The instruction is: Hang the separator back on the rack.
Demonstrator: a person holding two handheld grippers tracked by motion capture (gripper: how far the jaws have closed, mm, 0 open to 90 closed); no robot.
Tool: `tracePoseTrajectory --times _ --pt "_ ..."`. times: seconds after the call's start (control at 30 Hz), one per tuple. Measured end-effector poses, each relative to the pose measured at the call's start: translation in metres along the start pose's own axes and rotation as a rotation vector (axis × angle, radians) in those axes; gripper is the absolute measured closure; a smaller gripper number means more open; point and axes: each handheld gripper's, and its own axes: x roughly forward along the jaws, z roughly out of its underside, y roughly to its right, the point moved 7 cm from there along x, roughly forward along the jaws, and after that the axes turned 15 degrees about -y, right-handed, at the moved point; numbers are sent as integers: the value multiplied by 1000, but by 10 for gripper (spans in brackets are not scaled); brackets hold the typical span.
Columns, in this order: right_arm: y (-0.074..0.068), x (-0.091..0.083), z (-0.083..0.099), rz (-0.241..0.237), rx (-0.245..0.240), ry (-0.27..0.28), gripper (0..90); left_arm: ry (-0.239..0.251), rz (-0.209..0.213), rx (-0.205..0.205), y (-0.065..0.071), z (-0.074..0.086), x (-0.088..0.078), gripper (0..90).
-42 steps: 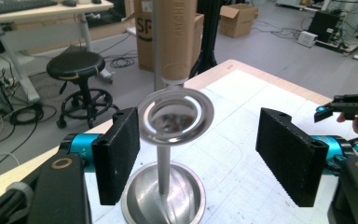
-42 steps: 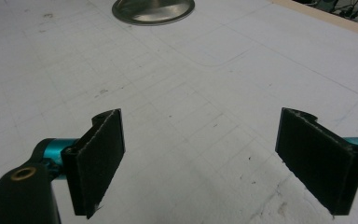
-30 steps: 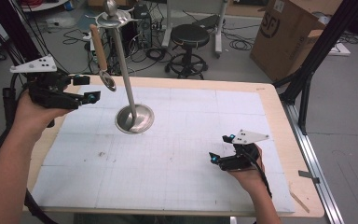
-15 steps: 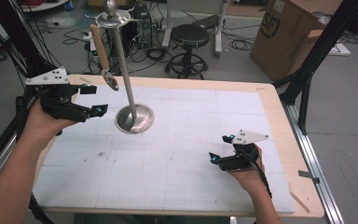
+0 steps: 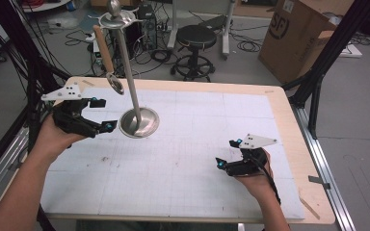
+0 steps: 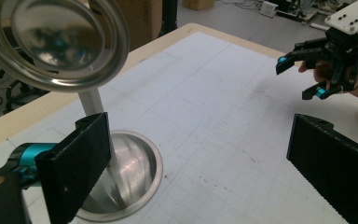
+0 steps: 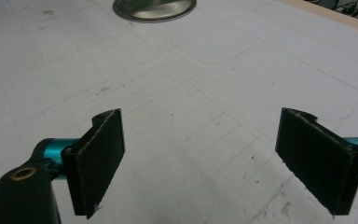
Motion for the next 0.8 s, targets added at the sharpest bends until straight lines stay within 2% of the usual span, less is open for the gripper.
tracePoseTrajectory --times 0.4,0.63,0.8 --pt "0 1 1 -2 0 -9 143 -13 4 -10 4 31 26 60" --pt "0 2 1 -5 6 -11 143 -28 15 7 13 50 40 60" --pt "-1 3 1 -4 0 -9 143 -16 10 26 23 67 46 59"
